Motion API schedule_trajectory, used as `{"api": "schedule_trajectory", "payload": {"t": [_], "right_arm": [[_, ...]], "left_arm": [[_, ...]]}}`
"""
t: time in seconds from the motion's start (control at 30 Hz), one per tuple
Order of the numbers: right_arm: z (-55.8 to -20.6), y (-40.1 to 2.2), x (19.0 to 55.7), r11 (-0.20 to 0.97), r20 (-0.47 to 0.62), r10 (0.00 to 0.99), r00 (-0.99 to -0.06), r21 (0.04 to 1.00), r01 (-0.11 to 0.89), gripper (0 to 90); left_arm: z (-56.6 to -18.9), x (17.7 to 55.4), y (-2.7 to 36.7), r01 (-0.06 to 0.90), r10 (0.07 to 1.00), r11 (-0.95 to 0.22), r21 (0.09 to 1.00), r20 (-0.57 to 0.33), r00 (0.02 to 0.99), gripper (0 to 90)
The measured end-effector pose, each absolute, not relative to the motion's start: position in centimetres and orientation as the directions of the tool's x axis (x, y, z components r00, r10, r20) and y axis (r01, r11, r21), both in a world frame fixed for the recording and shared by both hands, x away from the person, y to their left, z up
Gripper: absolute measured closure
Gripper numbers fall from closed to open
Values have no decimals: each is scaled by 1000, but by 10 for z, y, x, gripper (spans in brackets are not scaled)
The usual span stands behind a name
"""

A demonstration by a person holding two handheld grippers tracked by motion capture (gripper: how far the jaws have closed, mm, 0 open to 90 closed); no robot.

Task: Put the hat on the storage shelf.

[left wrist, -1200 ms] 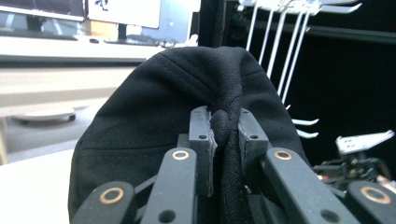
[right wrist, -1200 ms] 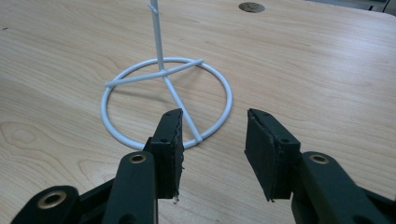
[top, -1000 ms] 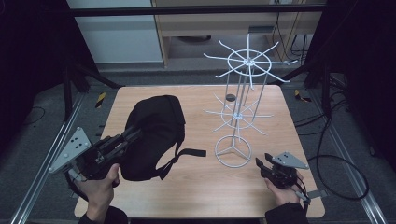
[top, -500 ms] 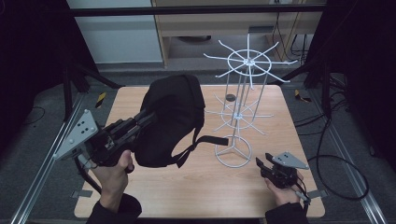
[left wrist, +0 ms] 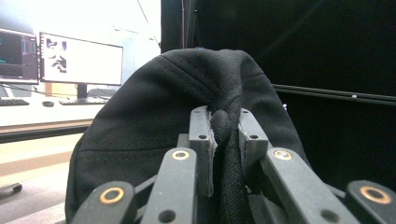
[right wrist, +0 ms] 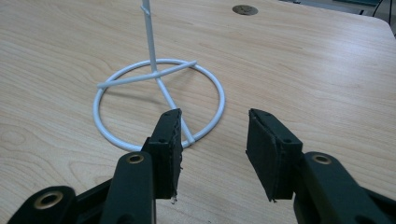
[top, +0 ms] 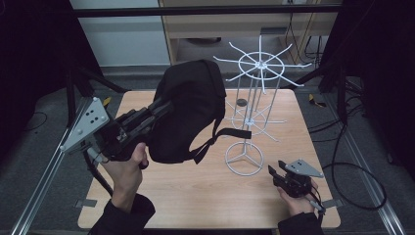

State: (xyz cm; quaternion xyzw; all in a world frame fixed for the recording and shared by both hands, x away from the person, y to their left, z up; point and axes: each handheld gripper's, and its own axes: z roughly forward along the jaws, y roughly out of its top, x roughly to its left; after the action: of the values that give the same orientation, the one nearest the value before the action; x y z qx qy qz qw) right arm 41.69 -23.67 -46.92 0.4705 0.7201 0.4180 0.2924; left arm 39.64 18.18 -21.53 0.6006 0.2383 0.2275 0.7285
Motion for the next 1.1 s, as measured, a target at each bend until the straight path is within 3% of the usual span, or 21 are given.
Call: {"api": "schedule_trajectory", "payload": {"t": [0.43,1.1], "right_arm": [[-469,-237,417,207,-26,922,-387,877,434,552],[-470,-235,417,217,-30,918,-394,872,439,551]], "left_arm": [[-207,407,155,-33,607,140,990,-59,793,791],[-226,431,132,56,602,23,998,-59,796,784]]}}
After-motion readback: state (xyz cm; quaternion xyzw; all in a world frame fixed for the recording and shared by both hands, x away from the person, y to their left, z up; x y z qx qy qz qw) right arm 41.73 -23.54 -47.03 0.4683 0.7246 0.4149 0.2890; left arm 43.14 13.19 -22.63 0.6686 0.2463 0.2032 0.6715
